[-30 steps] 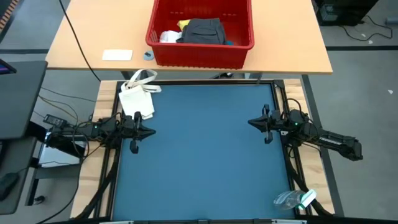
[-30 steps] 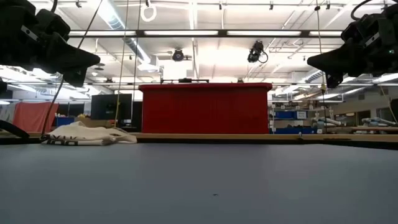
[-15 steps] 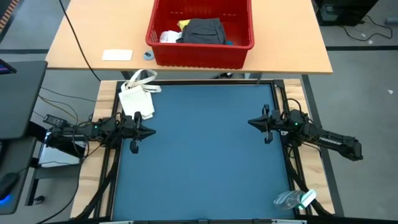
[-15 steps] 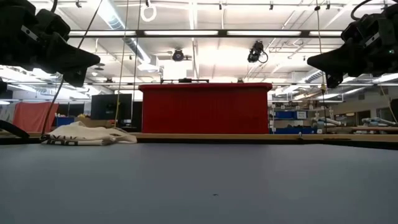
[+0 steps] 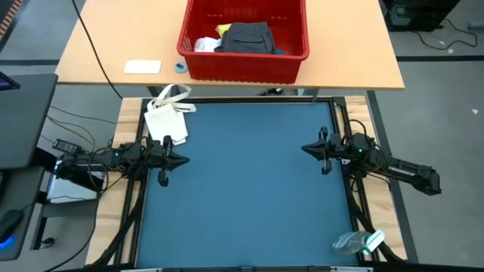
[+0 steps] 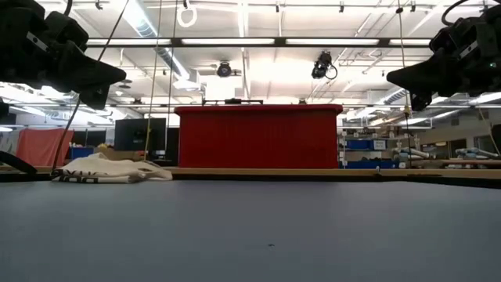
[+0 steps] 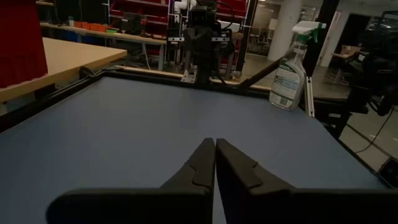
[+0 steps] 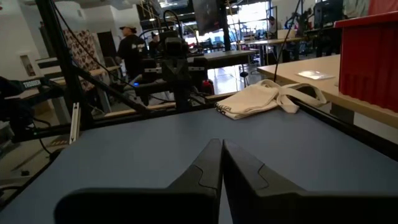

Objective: Fold laundry

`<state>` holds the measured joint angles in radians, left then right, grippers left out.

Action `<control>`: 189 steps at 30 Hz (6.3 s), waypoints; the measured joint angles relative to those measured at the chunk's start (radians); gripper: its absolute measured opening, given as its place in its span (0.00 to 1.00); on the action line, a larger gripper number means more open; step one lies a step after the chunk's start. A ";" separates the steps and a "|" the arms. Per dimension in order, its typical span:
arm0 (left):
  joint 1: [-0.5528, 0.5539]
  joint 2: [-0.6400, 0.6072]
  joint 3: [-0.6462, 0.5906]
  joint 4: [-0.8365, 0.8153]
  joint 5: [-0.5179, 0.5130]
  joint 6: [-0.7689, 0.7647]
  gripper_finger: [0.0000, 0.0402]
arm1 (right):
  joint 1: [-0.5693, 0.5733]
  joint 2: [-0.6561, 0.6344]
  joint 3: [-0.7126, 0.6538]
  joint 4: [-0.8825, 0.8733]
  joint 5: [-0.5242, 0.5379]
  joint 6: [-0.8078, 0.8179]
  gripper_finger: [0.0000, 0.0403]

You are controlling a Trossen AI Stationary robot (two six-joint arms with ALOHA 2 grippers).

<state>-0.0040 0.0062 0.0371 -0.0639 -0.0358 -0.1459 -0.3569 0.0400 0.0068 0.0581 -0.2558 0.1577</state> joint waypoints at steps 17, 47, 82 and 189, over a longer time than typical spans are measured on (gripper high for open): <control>0.001 0.006 -0.002 0.410 -0.379 -0.674 0.05 | -0.001 0.000 0.000 0.195 0.076 -0.204 0.06; 0.320 0.465 0.134 0.459 -0.011 -0.847 0.08 | 0.016 0.442 0.064 0.443 0.750 1.182 0.06; 1.034 1.729 1.485 -0.015 0.234 -0.018 0.39 | -0.585 1.758 1.650 -0.259 0.246 0.144 0.21; 0.508 1.438 1.724 -0.982 0.339 -0.035 0.45 | 0.401 1.497 1.206 -0.849 0.017 0.500 0.22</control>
<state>0.5043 1.4443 1.7607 -1.0461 0.3028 -0.1808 0.0436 1.5371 1.2132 -0.7908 -0.2390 0.6577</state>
